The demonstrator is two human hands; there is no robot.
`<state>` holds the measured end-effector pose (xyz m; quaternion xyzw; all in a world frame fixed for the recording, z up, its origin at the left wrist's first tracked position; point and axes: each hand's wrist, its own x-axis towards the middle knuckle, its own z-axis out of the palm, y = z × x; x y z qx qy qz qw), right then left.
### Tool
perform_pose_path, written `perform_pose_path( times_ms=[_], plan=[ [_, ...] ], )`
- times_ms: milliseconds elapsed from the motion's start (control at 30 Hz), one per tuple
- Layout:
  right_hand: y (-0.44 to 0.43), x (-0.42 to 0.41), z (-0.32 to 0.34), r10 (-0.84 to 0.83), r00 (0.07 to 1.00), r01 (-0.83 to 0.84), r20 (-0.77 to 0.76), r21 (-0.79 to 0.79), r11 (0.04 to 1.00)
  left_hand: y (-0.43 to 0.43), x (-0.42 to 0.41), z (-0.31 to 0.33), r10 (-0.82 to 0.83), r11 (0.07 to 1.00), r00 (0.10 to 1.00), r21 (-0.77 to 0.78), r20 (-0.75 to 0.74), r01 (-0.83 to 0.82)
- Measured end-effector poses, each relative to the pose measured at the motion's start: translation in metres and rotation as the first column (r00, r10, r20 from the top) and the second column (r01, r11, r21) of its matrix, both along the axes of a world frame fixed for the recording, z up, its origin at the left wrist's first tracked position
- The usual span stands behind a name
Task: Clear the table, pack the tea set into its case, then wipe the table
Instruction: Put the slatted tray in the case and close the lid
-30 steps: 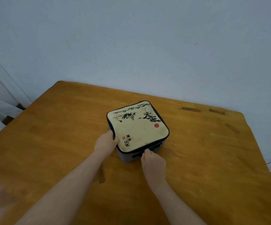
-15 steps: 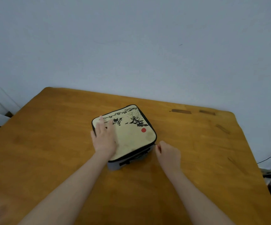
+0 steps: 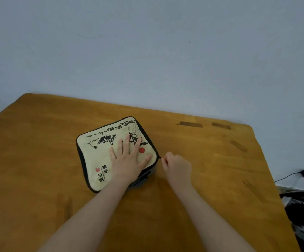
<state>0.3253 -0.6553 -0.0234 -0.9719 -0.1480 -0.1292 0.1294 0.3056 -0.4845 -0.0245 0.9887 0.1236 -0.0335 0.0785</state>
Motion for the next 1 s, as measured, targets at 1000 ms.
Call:
perform_pose_path(
  times_ms=[1000],
  plan=[
    [0.135, 0.194, 0.013, 0.270, 0.957, -0.262, -0.104, 0.084, 0.962, -0.001, -0.001, -0.001, -0.018, 0.999, 0.999, -0.046, 0.050, 0.020]
  ],
)
